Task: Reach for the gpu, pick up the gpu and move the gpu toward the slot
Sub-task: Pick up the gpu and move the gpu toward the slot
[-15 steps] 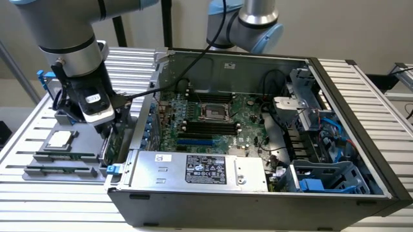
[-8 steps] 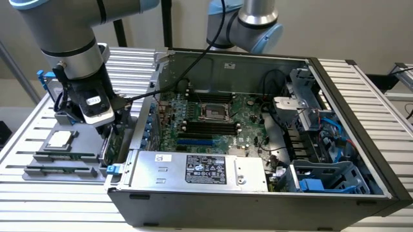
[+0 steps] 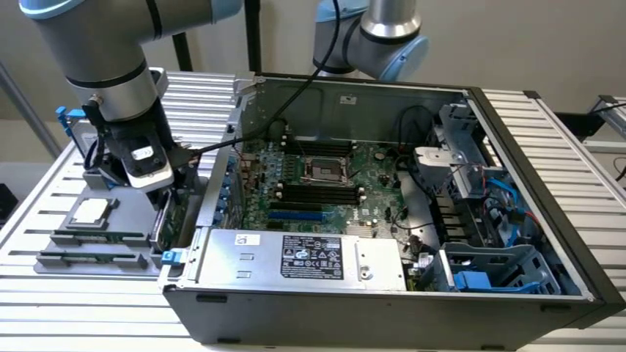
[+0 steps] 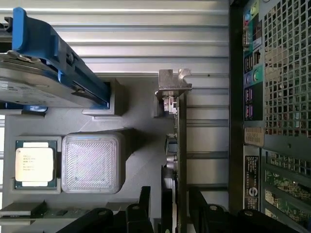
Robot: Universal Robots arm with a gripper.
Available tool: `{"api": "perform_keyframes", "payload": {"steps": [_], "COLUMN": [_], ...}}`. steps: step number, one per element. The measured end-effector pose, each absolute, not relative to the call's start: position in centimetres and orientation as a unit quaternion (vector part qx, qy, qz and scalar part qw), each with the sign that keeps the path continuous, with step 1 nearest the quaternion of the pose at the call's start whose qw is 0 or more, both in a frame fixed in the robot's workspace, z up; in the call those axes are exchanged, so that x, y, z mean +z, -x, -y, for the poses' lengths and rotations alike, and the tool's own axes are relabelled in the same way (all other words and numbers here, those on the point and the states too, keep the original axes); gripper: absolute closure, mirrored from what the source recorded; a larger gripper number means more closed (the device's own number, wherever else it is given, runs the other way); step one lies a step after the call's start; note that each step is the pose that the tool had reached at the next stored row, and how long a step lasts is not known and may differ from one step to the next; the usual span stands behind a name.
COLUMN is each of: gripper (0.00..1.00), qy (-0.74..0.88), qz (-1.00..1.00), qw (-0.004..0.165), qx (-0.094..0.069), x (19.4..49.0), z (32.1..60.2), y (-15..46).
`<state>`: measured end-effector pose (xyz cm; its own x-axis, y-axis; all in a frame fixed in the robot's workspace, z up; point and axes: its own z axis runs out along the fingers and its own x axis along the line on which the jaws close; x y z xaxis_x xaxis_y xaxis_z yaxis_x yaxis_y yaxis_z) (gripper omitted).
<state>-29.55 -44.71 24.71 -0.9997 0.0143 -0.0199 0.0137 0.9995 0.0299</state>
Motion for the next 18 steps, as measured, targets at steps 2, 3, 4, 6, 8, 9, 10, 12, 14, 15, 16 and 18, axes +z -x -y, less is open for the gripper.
{"api": "perform_keyframes", "payload": {"steps": [2,3,4,6,8,9,10,12,14,15,16,18], "gripper": [0.55,0.55,0.55,0.55,0.55,0.55,0.55,0.55,0.55,0.55,0.55,0.55], "qy": [-0.008,-0.009,-0.009,-0.011,-0.012,-0.012,-0.013,-0.013,-0.014,-0.014,-0.015,-0.015], "qz": [-1.0,-1.0,-1.0,-1.0,-1.0,-1.0,-1.0,-1.0,-1.0,-1.0,-1.0,-1.0], "qw": [0.01,0.011,0.011,0.011,0.012,0.012,0.012,0.013,0.014,0.014,0.014,0.015], "qx": [0.013,0.012,0.012,0.01,0.009,0.008,0.008,0.007,0.007,0.007,0.007,0.007], "x": [24.58,24.51,24.41,24.3,24.27,24.26,24.26,24.23,24.21,24.19,24.18,24.14], "z": [44.61,44.56,44.51,44.48,44.48,44.48,44.47,44.47,44.47,44.47,44.47,44.47], "y": [29.63,29.66,29.7,29.75,29.77,29.77,29.78,29.78,29.78,29.78,29.78,29.78]}}
